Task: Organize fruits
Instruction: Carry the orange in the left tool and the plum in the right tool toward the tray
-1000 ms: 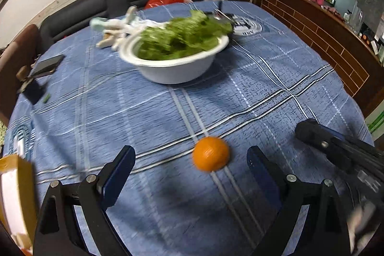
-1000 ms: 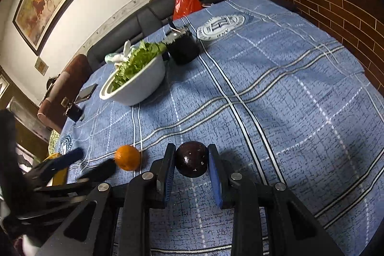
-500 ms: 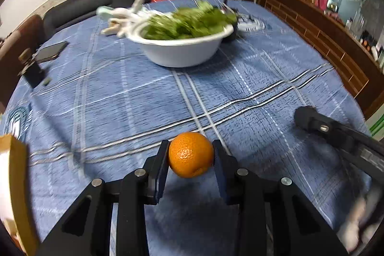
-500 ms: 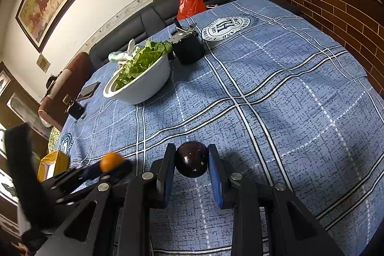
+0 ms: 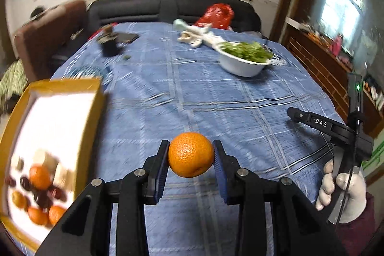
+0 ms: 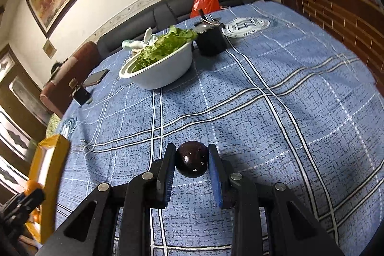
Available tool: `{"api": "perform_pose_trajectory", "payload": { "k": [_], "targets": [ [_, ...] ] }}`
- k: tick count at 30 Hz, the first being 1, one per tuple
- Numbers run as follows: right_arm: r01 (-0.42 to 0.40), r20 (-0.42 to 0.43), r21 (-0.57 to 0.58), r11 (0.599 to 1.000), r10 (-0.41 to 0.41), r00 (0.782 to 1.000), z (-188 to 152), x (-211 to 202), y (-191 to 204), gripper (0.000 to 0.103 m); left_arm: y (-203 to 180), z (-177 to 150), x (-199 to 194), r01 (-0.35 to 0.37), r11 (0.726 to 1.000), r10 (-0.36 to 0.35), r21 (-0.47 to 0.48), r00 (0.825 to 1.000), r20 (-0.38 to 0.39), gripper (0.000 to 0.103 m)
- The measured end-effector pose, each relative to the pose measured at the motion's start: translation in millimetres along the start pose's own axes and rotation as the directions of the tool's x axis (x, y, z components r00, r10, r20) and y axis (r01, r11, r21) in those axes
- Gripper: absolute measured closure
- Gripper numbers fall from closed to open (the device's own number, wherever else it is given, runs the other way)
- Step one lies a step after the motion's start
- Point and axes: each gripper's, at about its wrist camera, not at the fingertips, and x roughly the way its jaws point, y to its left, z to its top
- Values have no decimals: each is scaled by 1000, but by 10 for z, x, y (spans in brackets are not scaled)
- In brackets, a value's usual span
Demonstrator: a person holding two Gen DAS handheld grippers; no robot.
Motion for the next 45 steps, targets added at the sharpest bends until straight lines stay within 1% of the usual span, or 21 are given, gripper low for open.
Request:
{"api": "perform_pose_trajectory", "payload": {
  "k": [4,6,9,14,18,21,23,25,28,33,38,45],
  "targets": [
    [46,5,-33,998,-46,999,-56,2,144,75,332,-116,-163,-8,998,8,-63,1000,12,69],
    [47,1,-48,998,-47,999,-108,-31,237,75,486,-148,-271,-5,995,10,-103,999,41,69],
    [6,-18,-64,998,-7,1000,-265,-104,419,74,654,-193,-405,18,989,-10,-148,998,57,69],
    [-51,-40,-120,991,46,998,-456,-181,813,74,747,-251,-582,25,988,-11,-152,996,91,69],
    [-122,-52,-142,982,116,992,-648,-287,1096,74,768,-331,-648,14,990,-1,-142,996,88,69],
    [-146,-62,-166,975,137,989,-828,-372,1248,74,767,-381,-649,-2,991,11,-130,998,65,69],
    [-145,-59,-175,974,137,989,-926,-437,1285,74,769,-418,-645,-6,992,13,-124,998,58,69],
    [-136,-52,-181,974,129,990,-1027,-505,1283,74,739,-443,-622,-32,994,38,-105,998,49,69],
    [-123,-49,-174,977,116,992,-1100,-543,1244,73,724,-444,-612,-50,994,55,-94,997,49,69],
    [-105,-54,-146,984,98,994,-1135,-501,1142,73,728,-464,-642,-90,992,94,-85,994,54,69],
    [-100,-51,-125,987,94,994,-1188,-475,1071,73,677,-483,-618,-106,992,109,-67,993,42,69],
    [-120,-61,-108,987,113,992,-1234,-451,1030,73,530,-490,-585,-114,993,115,-37,993,34,69]
  ]
}}
